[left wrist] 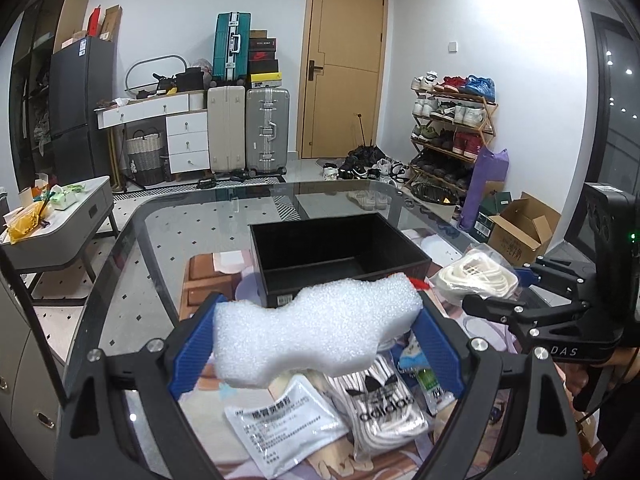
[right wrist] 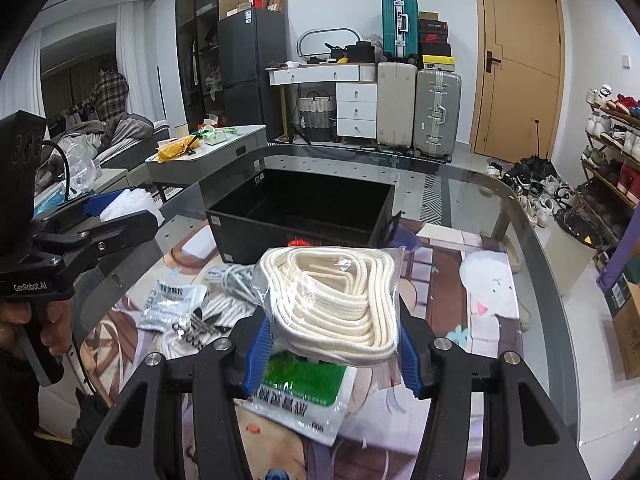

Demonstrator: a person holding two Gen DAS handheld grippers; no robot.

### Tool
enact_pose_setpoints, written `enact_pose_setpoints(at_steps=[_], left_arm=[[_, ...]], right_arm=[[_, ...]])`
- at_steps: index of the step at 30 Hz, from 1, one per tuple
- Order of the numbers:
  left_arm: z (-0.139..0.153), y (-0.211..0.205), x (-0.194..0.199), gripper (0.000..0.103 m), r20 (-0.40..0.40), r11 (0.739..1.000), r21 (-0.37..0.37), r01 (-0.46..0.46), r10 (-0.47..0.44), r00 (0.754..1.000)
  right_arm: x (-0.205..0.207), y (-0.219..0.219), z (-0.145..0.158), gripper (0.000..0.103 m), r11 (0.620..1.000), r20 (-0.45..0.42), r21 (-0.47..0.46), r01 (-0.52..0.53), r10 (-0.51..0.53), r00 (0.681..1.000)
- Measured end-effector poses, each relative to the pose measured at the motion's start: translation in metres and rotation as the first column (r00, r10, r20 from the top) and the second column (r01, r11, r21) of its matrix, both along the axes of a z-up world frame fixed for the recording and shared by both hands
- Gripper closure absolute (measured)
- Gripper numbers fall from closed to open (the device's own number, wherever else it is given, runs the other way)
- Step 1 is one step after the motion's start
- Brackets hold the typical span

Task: Organize soft objects
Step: 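Lift the foam block and bagged rope and carry both toward the black box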

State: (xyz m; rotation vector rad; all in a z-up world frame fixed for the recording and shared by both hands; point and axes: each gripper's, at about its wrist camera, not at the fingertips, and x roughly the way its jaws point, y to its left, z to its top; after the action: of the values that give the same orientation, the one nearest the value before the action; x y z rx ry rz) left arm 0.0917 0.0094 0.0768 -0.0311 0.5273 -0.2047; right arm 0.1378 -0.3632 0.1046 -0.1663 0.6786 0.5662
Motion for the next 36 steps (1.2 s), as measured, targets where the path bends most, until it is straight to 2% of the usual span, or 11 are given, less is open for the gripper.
enact_pose_setpoints(at_steps=[18,36], left_arm=[[0.007,0.008,0.067,0.012,-0.024,1.0,-0.019,0.0,-0.001,1.0],[-0.012,-0.005,0.113,0.012,-0.068,1.0,0.007,-0.001,0.002,0.998]], right_arm=[[0.061,0.027,0.003,0.049,1.0,-0.027,-0.019,-0.018,0.017,0.999],[0.1,0.058,0.0,0.049,0.99,-0.03,-0.089,-0.105,0.103,0.994]])
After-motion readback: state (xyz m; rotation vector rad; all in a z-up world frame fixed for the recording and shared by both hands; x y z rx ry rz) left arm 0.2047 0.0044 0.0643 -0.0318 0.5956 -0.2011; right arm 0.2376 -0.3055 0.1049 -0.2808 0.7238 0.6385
